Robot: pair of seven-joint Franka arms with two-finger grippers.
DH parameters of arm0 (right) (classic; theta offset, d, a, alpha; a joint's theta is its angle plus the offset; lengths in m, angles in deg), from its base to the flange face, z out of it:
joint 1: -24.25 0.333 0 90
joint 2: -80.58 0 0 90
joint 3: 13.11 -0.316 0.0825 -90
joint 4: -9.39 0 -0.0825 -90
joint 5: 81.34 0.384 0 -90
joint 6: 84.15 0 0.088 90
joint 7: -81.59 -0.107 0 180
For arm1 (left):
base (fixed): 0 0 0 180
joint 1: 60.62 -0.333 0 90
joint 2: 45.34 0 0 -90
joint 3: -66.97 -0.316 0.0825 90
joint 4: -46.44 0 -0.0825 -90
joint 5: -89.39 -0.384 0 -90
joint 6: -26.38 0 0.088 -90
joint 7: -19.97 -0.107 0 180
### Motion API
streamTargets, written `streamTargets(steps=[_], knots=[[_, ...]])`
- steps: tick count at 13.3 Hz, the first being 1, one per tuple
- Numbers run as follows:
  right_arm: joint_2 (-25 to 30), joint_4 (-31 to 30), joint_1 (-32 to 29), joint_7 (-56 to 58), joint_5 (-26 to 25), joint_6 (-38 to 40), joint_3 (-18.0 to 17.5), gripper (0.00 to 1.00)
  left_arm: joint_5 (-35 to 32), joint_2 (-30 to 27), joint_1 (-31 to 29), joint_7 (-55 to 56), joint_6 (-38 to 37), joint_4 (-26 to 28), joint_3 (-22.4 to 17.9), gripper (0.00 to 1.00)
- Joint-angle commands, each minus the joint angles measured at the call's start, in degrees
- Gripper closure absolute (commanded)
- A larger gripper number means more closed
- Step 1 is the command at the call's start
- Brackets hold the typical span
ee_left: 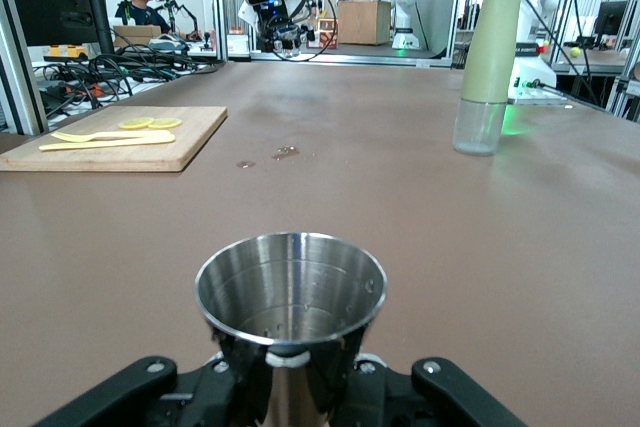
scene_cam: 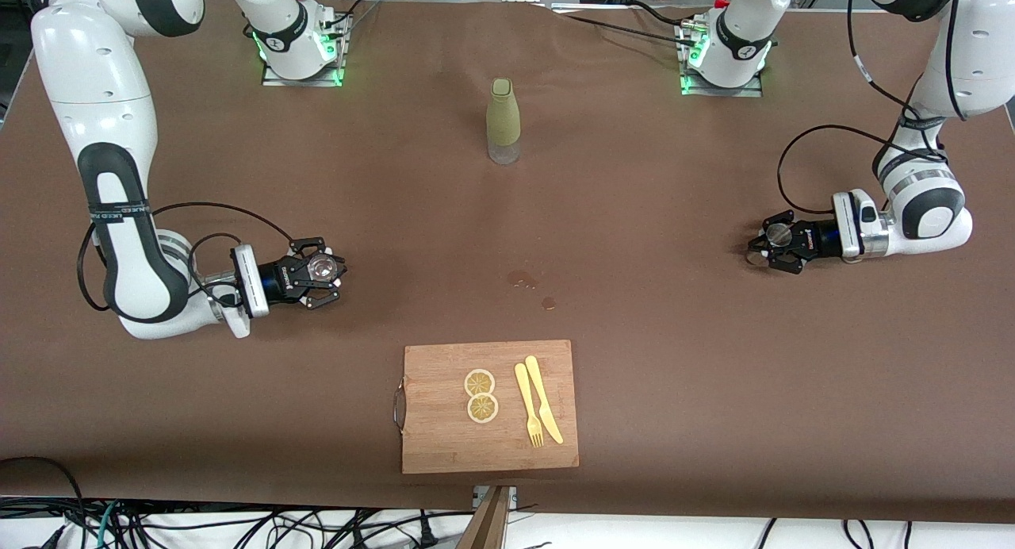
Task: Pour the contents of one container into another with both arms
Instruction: 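Lift the glass cup with the right gripper and the jigger with the left gripper, then carry the glass and the jigger toward each other above the table center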
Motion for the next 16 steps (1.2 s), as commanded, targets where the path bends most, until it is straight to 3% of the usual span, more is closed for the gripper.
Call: streamTargets(steps=[1, 6, 10, 16], knots=[[0.5, -0.1, -0.4, -1.0, 1.1, 1.0, -0.1, 0.92, -2.2, -1.4, 1.8, 0.7, -1.0, 0.6, 0.9, 1.0], [1.8, 0.5, -0.5, -3.7, 0.5, 3.1, 0.5, 0.92, -1.9, -2.8, 4.9, 9.4, 5.5, -2.1, 7.8, 1.0], [3.0, 0.5, -0.9, -3.9, -0.2, 4.5, 0.6, 0.92, 1.6, -2.4, 6.3, 12.5, 6.2, -2.1, 12.3, 1.0], [6.0, 0.4, -0.2, -3.9, -2.5, 6.2, -0.1, 0.92, 13.5, -1.4, 15.2, 15.1, 12.4, -2.0, 13.5, 1.0]])
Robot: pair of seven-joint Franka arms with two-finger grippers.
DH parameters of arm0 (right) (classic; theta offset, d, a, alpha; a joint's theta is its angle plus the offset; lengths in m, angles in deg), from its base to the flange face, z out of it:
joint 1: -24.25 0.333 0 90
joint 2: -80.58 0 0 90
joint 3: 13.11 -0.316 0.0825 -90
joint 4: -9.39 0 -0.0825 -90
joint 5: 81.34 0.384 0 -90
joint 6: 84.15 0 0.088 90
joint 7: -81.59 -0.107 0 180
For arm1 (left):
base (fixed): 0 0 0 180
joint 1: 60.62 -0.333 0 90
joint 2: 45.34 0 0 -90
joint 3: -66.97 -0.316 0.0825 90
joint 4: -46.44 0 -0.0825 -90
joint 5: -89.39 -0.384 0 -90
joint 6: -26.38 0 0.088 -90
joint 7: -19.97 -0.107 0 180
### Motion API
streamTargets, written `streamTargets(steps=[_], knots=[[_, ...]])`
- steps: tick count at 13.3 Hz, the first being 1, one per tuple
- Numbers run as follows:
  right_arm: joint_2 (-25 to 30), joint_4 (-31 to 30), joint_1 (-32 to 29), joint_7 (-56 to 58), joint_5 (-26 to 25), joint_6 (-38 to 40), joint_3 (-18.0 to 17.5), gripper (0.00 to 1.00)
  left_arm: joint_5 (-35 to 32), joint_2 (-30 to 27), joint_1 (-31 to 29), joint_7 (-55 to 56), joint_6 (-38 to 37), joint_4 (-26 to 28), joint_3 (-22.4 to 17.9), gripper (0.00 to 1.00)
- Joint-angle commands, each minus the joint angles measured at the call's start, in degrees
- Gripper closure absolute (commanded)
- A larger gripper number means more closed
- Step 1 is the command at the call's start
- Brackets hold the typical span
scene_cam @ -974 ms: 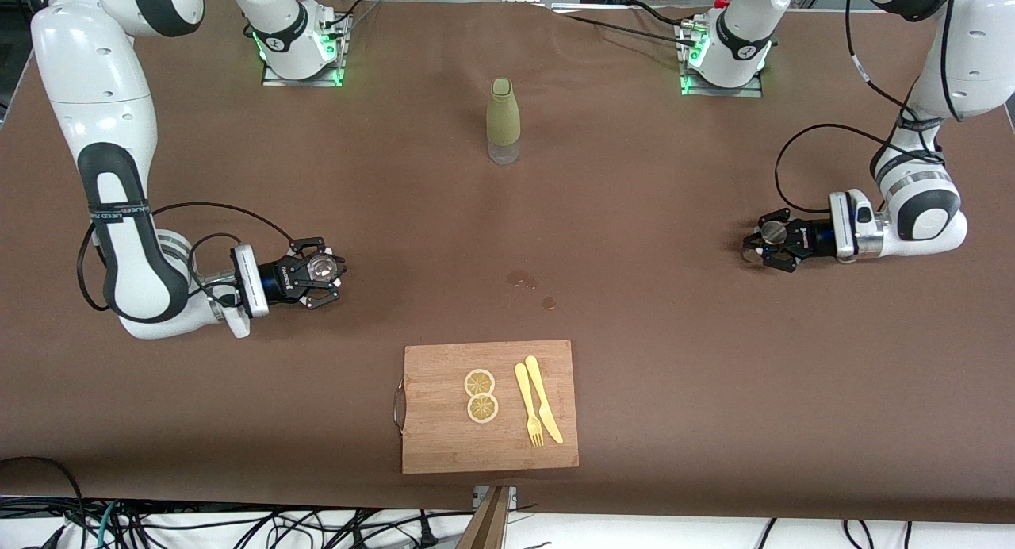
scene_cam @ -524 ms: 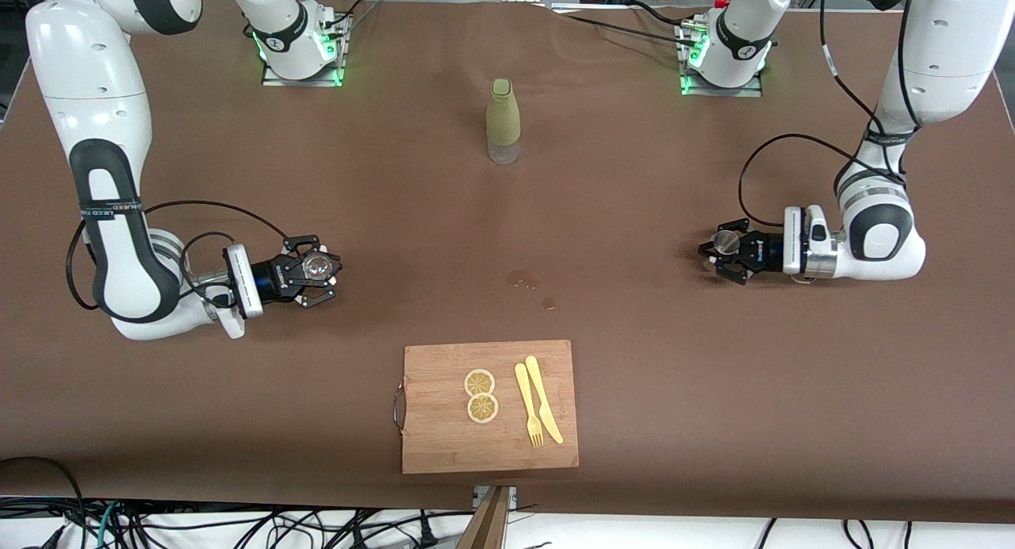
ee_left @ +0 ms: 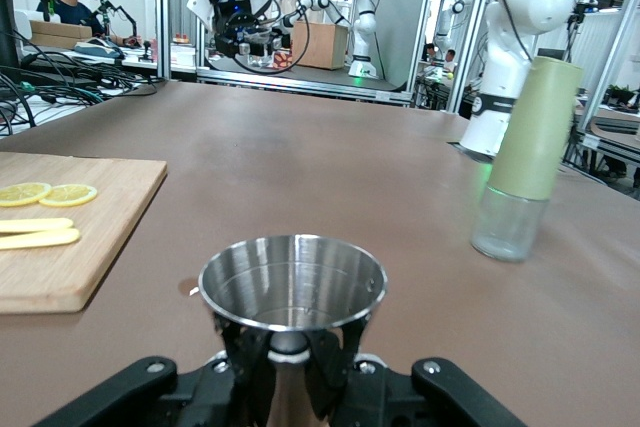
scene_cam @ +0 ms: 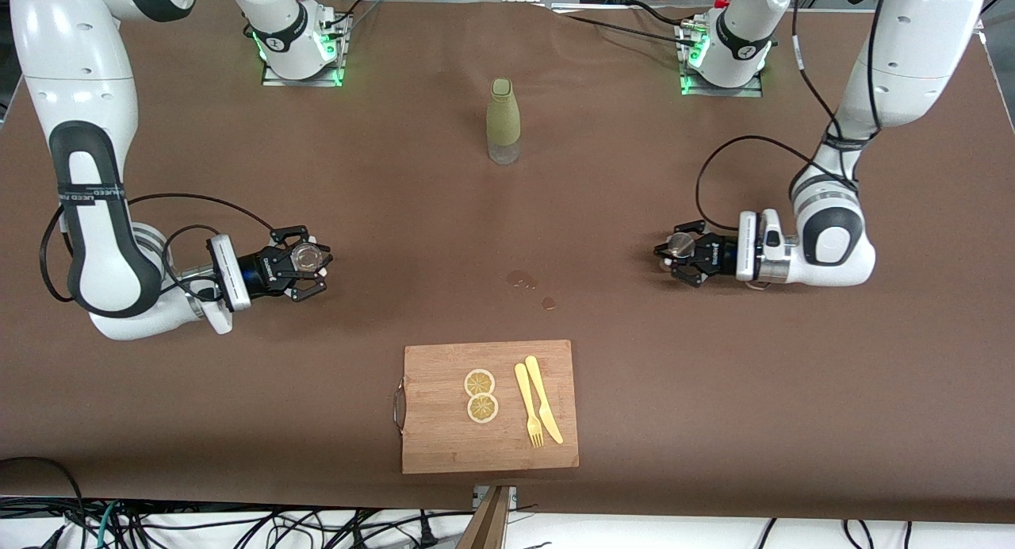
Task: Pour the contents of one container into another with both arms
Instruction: 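Carry the glass and the jigger toward each other above the table center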
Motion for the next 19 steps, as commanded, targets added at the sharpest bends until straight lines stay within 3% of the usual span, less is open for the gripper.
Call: streamTargets(steps=[1, 6, 12, 19], knots=[[1.4, -0.4, 1.1, -1.2, -0.7, 0.6, -0.9, 0.92, 6.3, 0.7, 4.3, 0.9, 2.6, 0.2, -0.1, 1.0], [3.7, -0.7, 7.6, -6.1, -1.4, -1.8, -0.8, 0.92, 18.2, 2.5, 10.9, 1.0, 5.4, -0.6, -0.1, 1.0], [3.9, -0.5, 16.2, -12.7, -0.2, -10.5, -1.0, 0.92, 29.0, 2.6, 17.5, 3.0, 16.7, -2.1, 1.2, 1.0], [5.0, 2.1, 22.2, -25.7, 0.6, -15.3, -1.6, 0.92, 34.9, 4.0, 20.3, 2.9, 24.2, -5.5, 4.7, 1.0]])
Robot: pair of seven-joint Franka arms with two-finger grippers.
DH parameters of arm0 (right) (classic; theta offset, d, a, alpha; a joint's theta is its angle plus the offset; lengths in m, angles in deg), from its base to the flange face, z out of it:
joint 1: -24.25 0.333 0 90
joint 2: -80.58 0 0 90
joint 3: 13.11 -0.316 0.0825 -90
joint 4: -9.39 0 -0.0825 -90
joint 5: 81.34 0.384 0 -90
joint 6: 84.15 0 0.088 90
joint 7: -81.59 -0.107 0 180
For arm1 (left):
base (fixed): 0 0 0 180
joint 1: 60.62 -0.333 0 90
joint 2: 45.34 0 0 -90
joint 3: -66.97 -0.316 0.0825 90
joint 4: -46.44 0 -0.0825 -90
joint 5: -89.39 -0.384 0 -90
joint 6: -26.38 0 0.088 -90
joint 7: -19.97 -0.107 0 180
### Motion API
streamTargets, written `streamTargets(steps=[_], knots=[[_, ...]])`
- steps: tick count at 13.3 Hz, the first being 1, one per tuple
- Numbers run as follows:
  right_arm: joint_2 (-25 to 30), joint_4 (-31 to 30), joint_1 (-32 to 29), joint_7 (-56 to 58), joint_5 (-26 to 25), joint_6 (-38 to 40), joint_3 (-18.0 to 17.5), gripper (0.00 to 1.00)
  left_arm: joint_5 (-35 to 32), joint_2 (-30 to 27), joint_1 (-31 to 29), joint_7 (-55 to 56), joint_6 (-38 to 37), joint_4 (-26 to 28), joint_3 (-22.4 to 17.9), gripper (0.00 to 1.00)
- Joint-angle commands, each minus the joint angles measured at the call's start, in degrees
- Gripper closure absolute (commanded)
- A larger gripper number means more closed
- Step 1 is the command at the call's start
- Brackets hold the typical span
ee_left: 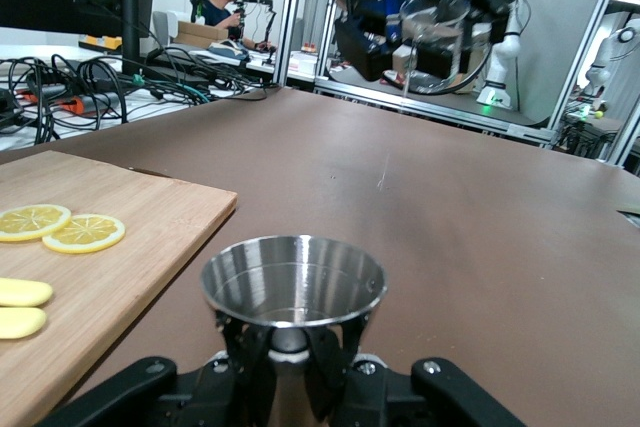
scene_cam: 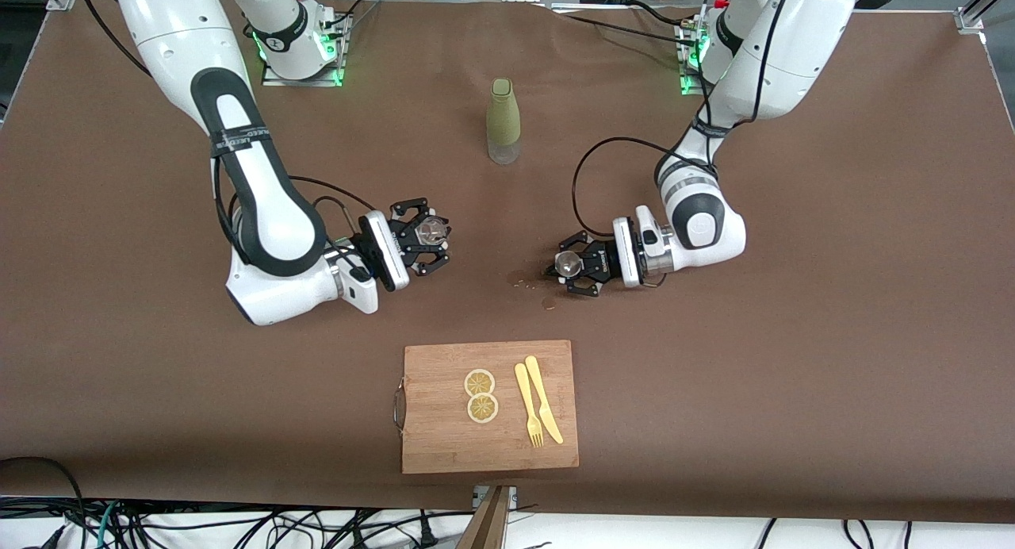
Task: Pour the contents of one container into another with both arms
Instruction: 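Carry the glass and the jigger toward each other above the table center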
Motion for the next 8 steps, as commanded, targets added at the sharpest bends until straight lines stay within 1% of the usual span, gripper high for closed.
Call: streamTargets(steps=[1, 3, 5, 6, 8], knots=[[0.9, 2.6, 1.2, -3.3, 0.5, -0.7, -0.5, 0.92, 4.3, 1.4, 2.2, 0.4, 1.8, -2.9, 0.2, 1.0], [0.9, 2.9, 2.3, -2.2, 0.0, -0.8, -0.4, 0.92, 5.5, 2.0, 3.1, 0.2, 3.3, -4.0, 0.5, 1.0], [1.0, 2.9, 2.6, -1.4, 0.1, -1.5, -0.4, 0.92, 7.6, 2.0, 3.7, 0.2, 8.0, -5.5, 3.4, 1.0], [1.0, 3.0, 2.6, -1.4, 0.3, -1.6, -0.5, 0.92, 9.6, 1.9, 4.0, 0.2, 9.0, -5.7, 3.9, 1.0], [0.6, 4.9, 3.0, -2.1, 0.4, -2.5, -0.5, 0.92, 10.9, 2.3, 5.5, -0.3, 9.5, -5.9, 4.2, 1.0]])
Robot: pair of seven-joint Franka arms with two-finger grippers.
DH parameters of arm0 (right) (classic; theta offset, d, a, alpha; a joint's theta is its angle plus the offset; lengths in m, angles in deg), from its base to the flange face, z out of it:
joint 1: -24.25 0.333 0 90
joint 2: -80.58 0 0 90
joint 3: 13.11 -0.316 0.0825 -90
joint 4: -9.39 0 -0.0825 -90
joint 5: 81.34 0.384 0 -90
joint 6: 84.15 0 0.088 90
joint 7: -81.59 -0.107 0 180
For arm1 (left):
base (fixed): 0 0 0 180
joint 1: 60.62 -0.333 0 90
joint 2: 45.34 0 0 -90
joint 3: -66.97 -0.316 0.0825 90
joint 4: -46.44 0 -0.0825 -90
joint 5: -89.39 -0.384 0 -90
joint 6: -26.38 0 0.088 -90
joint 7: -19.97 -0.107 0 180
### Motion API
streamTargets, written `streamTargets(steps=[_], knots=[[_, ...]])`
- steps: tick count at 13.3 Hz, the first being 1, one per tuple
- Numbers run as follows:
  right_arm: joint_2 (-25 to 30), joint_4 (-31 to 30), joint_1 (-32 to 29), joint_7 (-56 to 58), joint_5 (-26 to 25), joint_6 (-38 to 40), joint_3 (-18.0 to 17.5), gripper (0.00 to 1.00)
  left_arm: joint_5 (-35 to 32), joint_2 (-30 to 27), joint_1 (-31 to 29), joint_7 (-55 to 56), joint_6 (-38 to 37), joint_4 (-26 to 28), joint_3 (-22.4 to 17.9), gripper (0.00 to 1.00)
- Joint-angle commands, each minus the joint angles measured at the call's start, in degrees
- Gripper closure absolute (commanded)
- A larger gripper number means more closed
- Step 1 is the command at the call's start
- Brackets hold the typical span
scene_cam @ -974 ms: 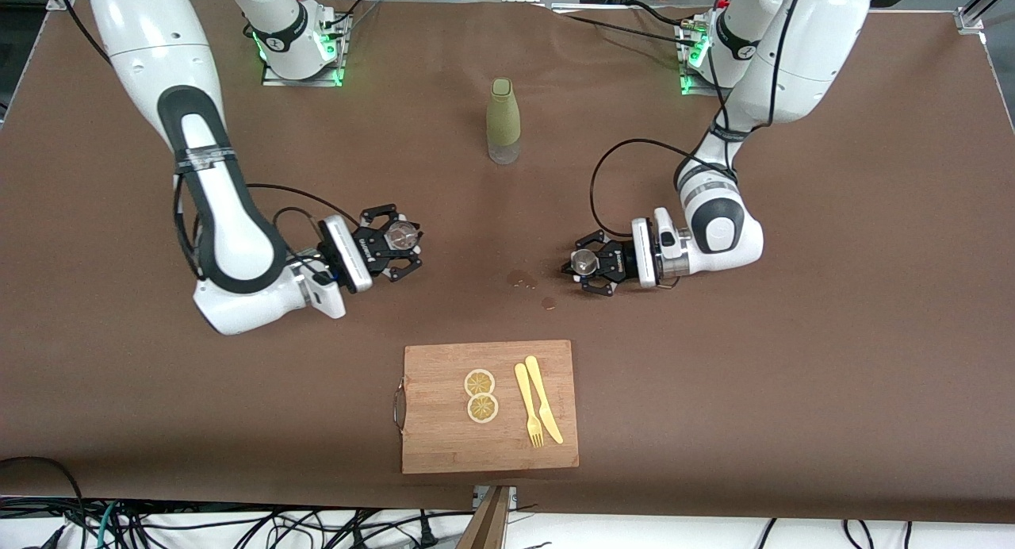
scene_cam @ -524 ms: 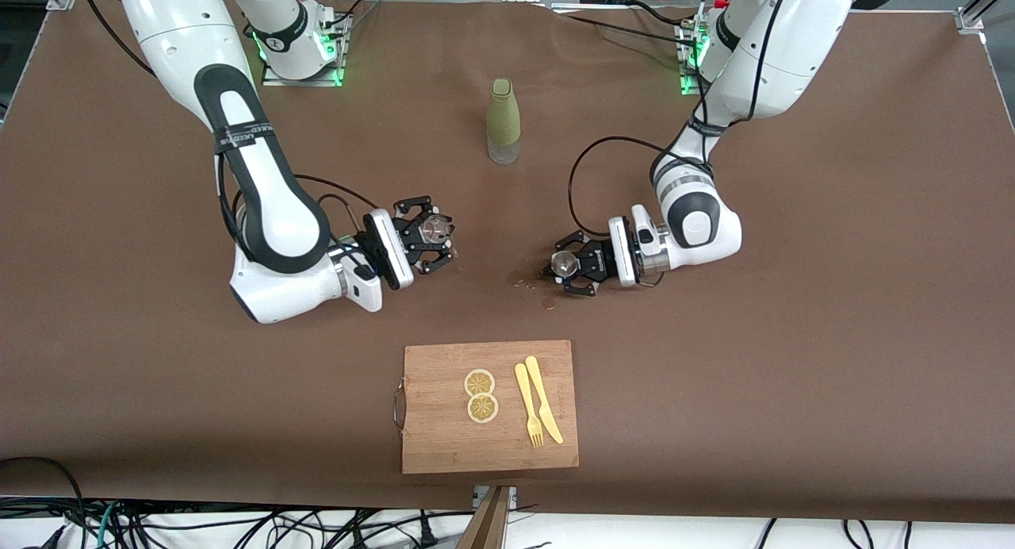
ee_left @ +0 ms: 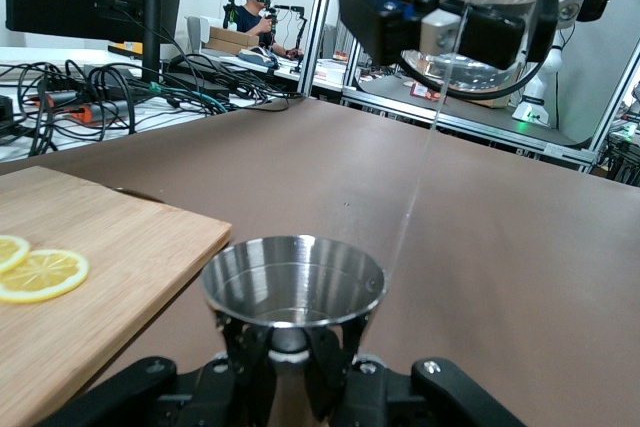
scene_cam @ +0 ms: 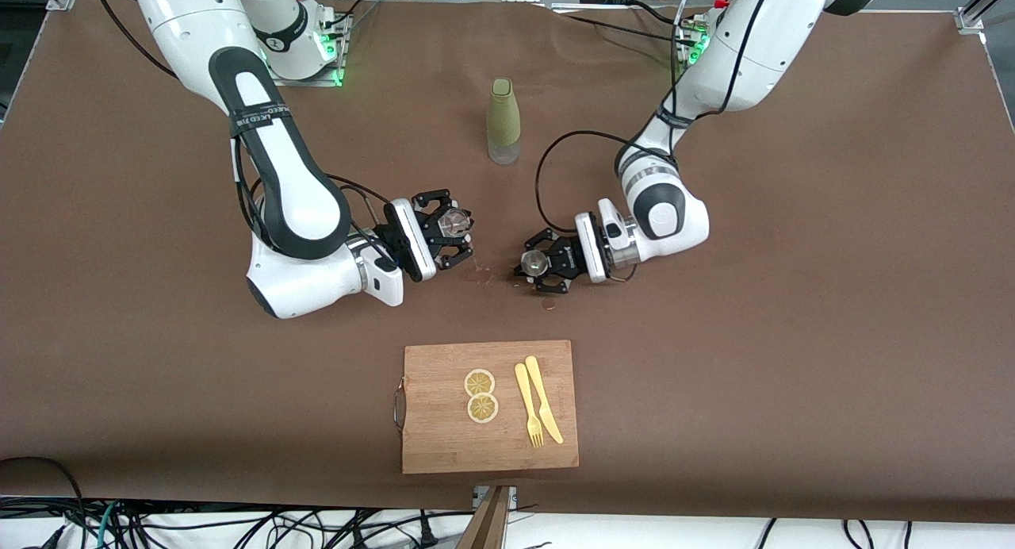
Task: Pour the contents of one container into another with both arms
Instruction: 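Tilt the glass with the right gripper to pour into the held jigger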
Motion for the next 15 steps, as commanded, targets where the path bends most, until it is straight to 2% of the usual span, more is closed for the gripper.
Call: streamTargets(steps=[1, 3, 7, 9, 15], knots=[[0.4, 1.4, 0.8, -0.8, 0.4, -2.2, -0.2, 0.92, 2.8, 1.0, 1.6, -0.5, 2.2, -1.6, 0.9, 1.0], [0.3, 1.4, 1.7, -0.9, 0.5, -3.3, -0.2, 0.92, 5.0, 1.6, 1.7, -2.1, 3.0, -1.6, 2.2, 1.0], [0.0, 1.5, 2.6, -3.4, 0.4, -6.1, -0.2, 0.92, 15.0, 4.1, 2.4, -12.3, 3.2, -1.7, 3.7, 1.0], [0.0, 1.7, 3.7, -4.3, 0.1, -7.2, -0.1, 0.92, 16.2, 5.7, 2.4, -15.0, 3.2, -3.0, 3.7, 1.0], [-0.4, 1.7, 4.7, -5.8, -0.1, -9.6, -0.1, 0.92, 18.4, 5.8, 2.3, -16.4, 5.9, -4.2, 4.9, 1.0]])
